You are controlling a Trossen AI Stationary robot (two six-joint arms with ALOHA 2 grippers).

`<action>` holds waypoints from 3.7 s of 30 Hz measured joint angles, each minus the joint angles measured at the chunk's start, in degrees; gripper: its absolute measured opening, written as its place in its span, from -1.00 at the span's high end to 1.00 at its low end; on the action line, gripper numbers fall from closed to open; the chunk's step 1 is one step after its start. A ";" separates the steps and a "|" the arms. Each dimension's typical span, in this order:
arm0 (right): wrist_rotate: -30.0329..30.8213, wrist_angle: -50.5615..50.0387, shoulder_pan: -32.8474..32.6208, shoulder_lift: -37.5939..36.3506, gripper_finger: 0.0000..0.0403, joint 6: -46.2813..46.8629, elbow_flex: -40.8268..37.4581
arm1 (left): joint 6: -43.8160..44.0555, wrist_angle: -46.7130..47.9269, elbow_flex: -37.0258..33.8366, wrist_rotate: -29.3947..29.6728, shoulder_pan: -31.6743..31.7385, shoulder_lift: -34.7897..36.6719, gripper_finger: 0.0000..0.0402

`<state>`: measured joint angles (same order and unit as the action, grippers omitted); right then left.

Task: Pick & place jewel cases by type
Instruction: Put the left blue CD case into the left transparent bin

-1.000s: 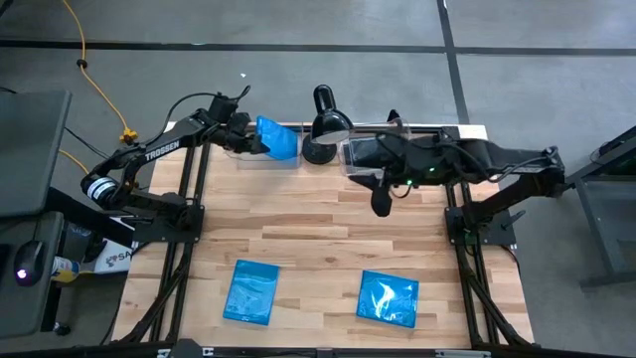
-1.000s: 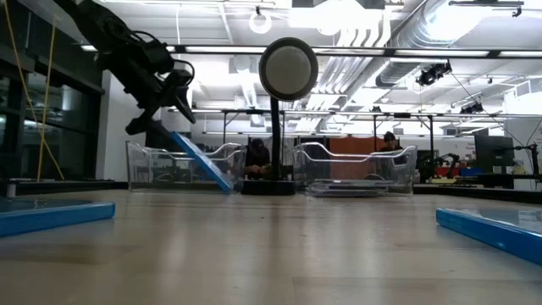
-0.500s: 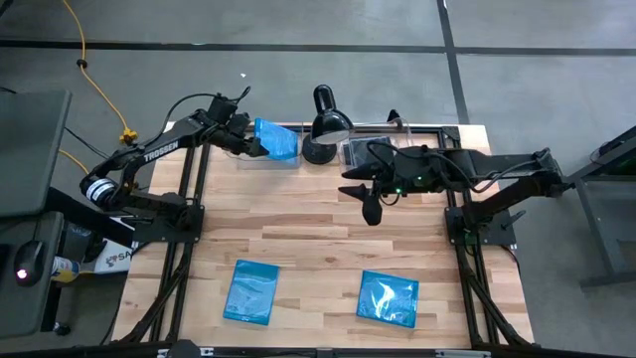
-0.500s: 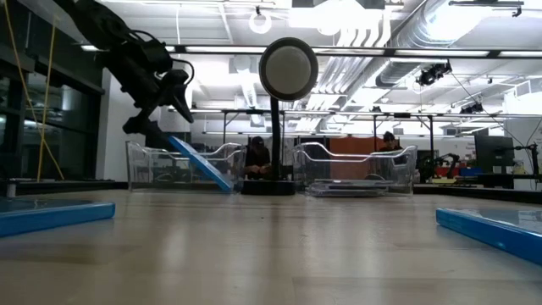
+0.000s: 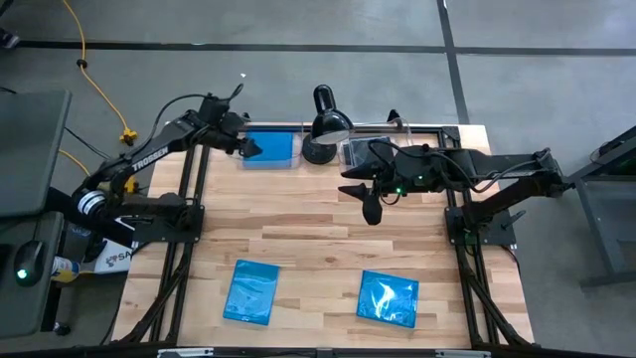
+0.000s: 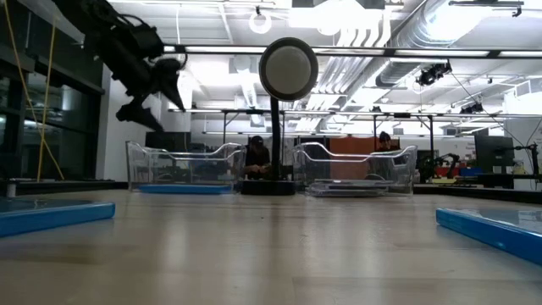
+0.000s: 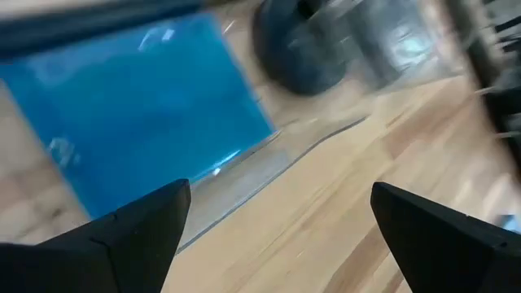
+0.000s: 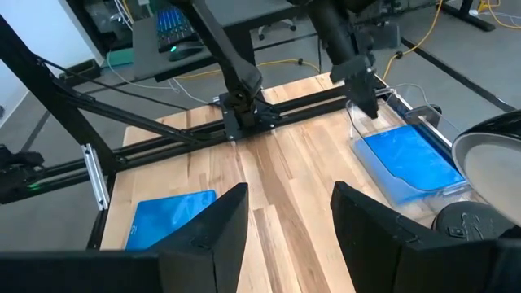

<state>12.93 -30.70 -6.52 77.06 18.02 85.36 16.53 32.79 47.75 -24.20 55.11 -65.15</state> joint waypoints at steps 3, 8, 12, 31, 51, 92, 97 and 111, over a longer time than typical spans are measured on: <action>-0.01 -0.02 0.00 0.00 0.20 -0.01 0.00 | 0.82 -3.91 0.02 -2.69 0.00 2.65 -0.89; -0.91 -0.09 0.00 0.00 0.20 0.02 0.02 | 0.49 -5.77 4.64 -5.51 0.00 6.97 -0.89; -3.57 -0.84 -0.04 -0.02 0.20 2.33 0.07 | -1.24 -3.84 9.51 -12.08 -0.04 11.01 -0.89; 4.14 -8.59 -11.07 1.05 0.20 8.99 0.07 | 11.66 25.90 12.35 7.31 -15.99 45.36 -0.89; -1.23 2.73 -11.51 14.36 0.20 7.99 0.07 | 7.99 14.19 7.30 -17.64 5.17 44.78 -0.89; 0.11 -0.28 -3.61 14.45 0.20 14.28 0.07 | 26.04 -5.32 7.25 43.84 -76.66 9.29 -0.89; -2.48 -0.76 -3.63 14.45 0.20 11.52 0.07 | 44.53 -0.49 7.30 58.78 -90.32 4.89 -0.89; -5.42 -1.29 -3.63 14.45 0.20 8.52 0.07 | 89.99 0.25 7.28 63.70 -108.45 -18.48 -0.89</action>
<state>7.51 -31.99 -10.15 91.50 26.55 85.43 106.53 33.03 55.03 39.50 -53.34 -83.63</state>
